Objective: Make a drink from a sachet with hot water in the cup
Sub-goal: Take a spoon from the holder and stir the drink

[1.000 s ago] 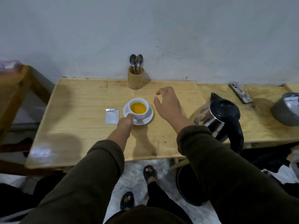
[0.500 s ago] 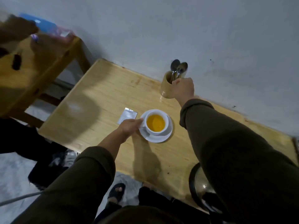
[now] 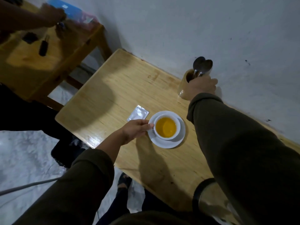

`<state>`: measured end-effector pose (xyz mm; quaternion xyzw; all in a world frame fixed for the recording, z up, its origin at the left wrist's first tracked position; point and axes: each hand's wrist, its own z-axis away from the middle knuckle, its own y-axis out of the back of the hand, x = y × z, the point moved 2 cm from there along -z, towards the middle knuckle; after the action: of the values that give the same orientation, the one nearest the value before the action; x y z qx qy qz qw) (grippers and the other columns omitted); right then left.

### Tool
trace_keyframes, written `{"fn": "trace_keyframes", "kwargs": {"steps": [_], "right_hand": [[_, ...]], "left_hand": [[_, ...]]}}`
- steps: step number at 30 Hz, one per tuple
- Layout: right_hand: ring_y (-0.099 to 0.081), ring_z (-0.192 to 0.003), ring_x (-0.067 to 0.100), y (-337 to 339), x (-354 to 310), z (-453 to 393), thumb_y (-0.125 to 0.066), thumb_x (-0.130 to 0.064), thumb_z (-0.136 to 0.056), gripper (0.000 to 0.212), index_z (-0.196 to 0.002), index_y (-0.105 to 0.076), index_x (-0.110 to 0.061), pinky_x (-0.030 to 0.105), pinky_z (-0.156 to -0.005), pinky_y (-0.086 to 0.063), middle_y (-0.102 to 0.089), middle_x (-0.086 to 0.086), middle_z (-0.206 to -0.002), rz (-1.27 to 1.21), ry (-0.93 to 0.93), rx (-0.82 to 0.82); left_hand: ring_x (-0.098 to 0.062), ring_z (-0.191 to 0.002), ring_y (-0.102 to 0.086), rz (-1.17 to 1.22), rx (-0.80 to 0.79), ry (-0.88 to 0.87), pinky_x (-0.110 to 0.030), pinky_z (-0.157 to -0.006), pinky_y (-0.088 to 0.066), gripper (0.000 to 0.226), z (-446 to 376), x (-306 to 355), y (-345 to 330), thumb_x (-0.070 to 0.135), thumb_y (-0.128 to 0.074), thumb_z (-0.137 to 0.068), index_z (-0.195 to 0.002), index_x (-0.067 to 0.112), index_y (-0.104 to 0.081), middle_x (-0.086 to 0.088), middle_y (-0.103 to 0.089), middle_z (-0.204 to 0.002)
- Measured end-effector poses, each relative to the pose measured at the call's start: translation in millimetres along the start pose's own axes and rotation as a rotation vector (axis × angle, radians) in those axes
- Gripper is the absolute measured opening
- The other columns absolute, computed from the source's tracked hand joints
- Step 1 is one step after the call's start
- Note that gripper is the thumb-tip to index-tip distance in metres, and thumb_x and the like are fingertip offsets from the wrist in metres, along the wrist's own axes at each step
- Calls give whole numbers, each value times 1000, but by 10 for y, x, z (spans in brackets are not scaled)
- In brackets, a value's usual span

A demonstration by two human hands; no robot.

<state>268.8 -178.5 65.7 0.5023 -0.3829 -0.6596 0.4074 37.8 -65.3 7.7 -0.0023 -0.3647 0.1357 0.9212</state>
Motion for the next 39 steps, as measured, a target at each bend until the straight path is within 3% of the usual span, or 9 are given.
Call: {"fn": "trace_keyframes", "kwargs": {"steps": [3,8,13,17,20,23,27,34,39], "right_hand": [[-53,-106,27,9,7,-14,-50,-30,-89,37,-119,-50,-9,34,-92,-40,-46,12,-126,-19,0,-15],[-55,-104,29,85,-15,95,-46,-28,-93,31,-114,-52,-7,38,-91,-41,-49,12,-122,-169,-22,100],[-55,-96,27,273,-137,249,-51,-27,-91,20,-95,-65,-14,40,-95,-32,-51,7,-112,-226,132,267],[-56,-99,26,512,-214,454,-46,-20,-93,17,-104,-57,-13,41,-94,-36,-50,7,-117,-245,264,365],[-56,-96,30,775,-239,721,-43,-12,-93,16,-106,-50,-7,38,-81,-39,-54,11,-113,-256,291,418],[-54,-81,28,897,-204,1058,-42,-11,-93,14,-105,-45,-5,35,-64,-38,-61,14,-102,-363,259,333],[-60,-81,29,853,-51,1521,-45,-13,-93,12,-101,-49,-7,35,-62,-42,-62,11,-89,-321,198,238],[-58,-104,35,457,429,1995,-46,-14,-91,22,-101,-60,0,31,-71,-41,-64,19,-111,-66,47,-87],[-58,-106,34,349,483,2074,-49,-15,-88,26,-109,-55,-1,29,-69,-40,-61,19,-117,57,40,-217]], "left_hand": [[-6,-95,-62,11,-8,3,-18,-87,-49,14,-17,-17,13,19,-59,-92,-103,18,-67,0,-67,-105],[-7,-96,-64,-5,-4,-13,-9,-73,-55,25,-13,6,34,21,-60,-91,-113,11,-66,0,-69,-107],[-20,-121,-59,-70,16,-15,-33,-104,-46,46,-41,4,55,30,-65,-87,-127,6,-61,-8,-65,-127],[-20,-120,-58,-116,5,-50,-35,-109,-43,59,-43,16,48,36,-67,-84,-130,2,-57,-12,-62,-132],[-27,-126,-55,-164,29,-82,-43,-111,-43,94,-93,-43,62,57,-71,-61,-135,2,-52,-15,-57,-138],[-36,-131,-49,-225,40,-92,-48,-110,-42,80,-109,-45,51,51,-66,-74,-133,0,-52,-24,-52,-140],[-40,-131,-47,-340,81,-93,-47,-107,-41,62,-59,-8,30,42,-58,-89,-131,-4,-54,-26,-51,-139],[-30,-101,-60,-388,58,-92,-46,-100,-47,48,-71,-20,56,41,-62,-84,-112,3,-66,-19,-64,-108],[-29,-106,-60,-416,83,-77,-37,-93,-47,47,-52,28,40,37,-61,-88,-120,2,-64,-18,-65,-121]]}}
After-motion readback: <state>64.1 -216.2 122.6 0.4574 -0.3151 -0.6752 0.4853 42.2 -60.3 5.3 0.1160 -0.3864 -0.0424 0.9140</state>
